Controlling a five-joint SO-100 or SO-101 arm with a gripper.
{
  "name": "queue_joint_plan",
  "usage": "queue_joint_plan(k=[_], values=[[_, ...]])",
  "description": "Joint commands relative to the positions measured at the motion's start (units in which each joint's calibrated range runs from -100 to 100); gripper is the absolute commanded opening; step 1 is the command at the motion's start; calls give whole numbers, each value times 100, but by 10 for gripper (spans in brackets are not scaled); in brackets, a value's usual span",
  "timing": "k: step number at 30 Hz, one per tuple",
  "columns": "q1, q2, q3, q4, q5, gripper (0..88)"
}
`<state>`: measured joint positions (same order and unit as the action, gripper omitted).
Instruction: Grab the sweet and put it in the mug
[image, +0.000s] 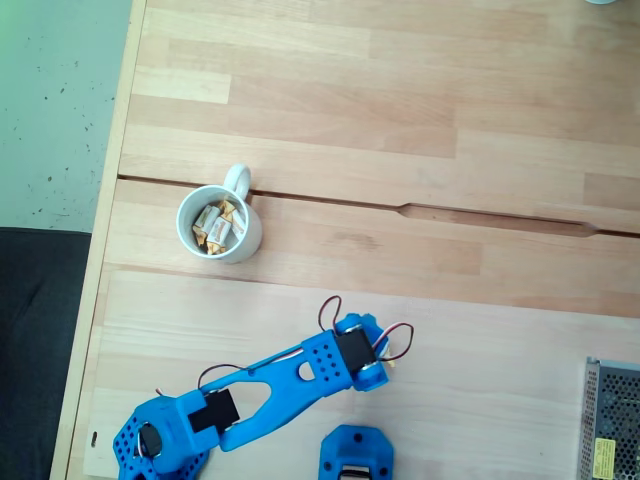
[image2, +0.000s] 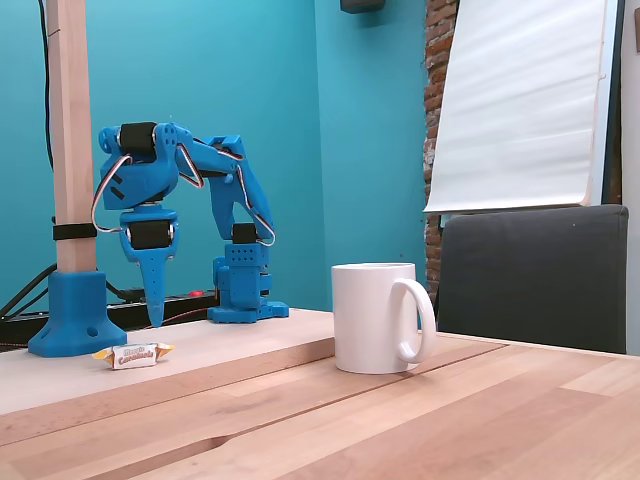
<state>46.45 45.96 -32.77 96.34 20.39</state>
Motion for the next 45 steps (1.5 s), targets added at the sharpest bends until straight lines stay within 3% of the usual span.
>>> queue_joint_plan(k=[1, 31, 45], values=[[-19, 86, -577, 44, -5, 276], [2, 439, -854, 92, 0, 275], [24, 1540, -2522, 350, -10, 275]])
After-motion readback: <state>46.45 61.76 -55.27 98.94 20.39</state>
